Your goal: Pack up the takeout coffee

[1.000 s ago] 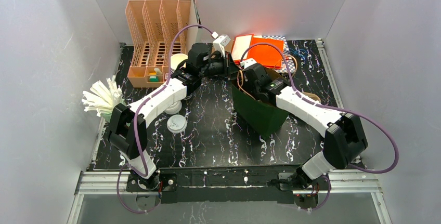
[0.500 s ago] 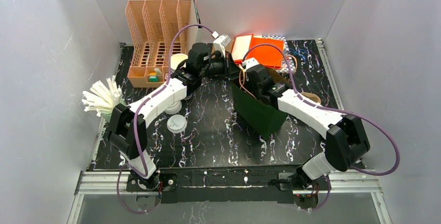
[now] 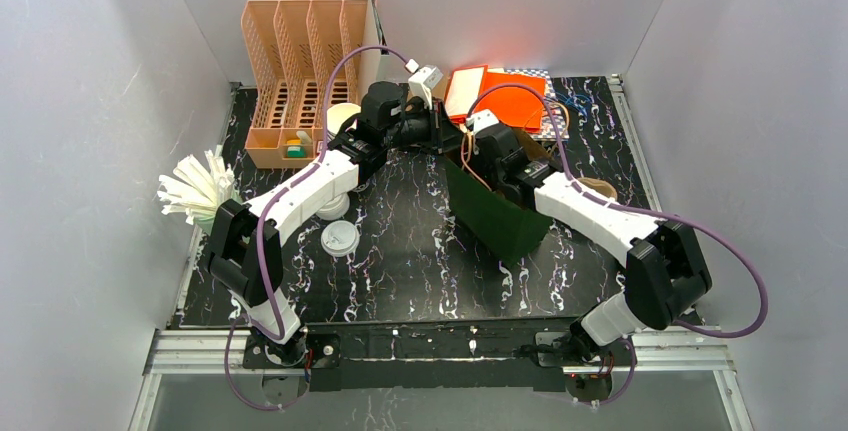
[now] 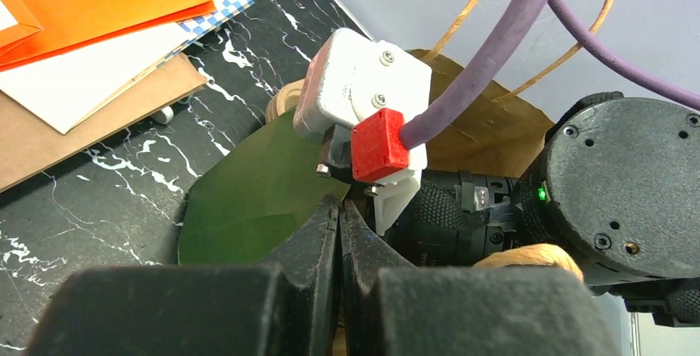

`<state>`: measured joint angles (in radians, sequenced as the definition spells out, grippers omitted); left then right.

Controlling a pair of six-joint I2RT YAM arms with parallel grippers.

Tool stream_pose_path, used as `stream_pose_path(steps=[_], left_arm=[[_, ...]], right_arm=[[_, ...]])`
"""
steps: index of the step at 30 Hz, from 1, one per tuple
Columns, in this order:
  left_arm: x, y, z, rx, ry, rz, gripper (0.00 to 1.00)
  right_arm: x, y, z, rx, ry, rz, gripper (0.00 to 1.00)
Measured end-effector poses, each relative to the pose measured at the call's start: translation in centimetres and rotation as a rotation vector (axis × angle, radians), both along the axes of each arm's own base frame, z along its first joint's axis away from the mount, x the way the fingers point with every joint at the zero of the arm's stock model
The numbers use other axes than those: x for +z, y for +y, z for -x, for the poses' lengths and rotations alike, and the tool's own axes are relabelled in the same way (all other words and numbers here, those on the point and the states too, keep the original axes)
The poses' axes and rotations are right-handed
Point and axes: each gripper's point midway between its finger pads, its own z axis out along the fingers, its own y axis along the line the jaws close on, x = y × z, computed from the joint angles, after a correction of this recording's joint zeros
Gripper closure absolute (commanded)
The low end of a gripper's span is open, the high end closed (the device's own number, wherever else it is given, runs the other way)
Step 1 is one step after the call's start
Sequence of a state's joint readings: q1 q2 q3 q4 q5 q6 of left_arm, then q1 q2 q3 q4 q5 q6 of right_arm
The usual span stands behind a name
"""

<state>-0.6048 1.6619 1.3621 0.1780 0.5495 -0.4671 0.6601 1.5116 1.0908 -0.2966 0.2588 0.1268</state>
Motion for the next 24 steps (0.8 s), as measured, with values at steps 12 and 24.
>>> stream_pose_path(steps=[12, 24], left_arm=[[0.0, 0.1, -0.3, 0.016, -0.004, -0.008, 1.00], [0.3, 0.3, -0.5, 0.022, -0.022, -0.033, 1.00]], right_arm=[[1.3, -0.5, 0.9, 0.005, 0.091, 0.057, 0.02], [4.7, -1.0, 1.9, 0.014, 0.102, 0.055, 0.02]])
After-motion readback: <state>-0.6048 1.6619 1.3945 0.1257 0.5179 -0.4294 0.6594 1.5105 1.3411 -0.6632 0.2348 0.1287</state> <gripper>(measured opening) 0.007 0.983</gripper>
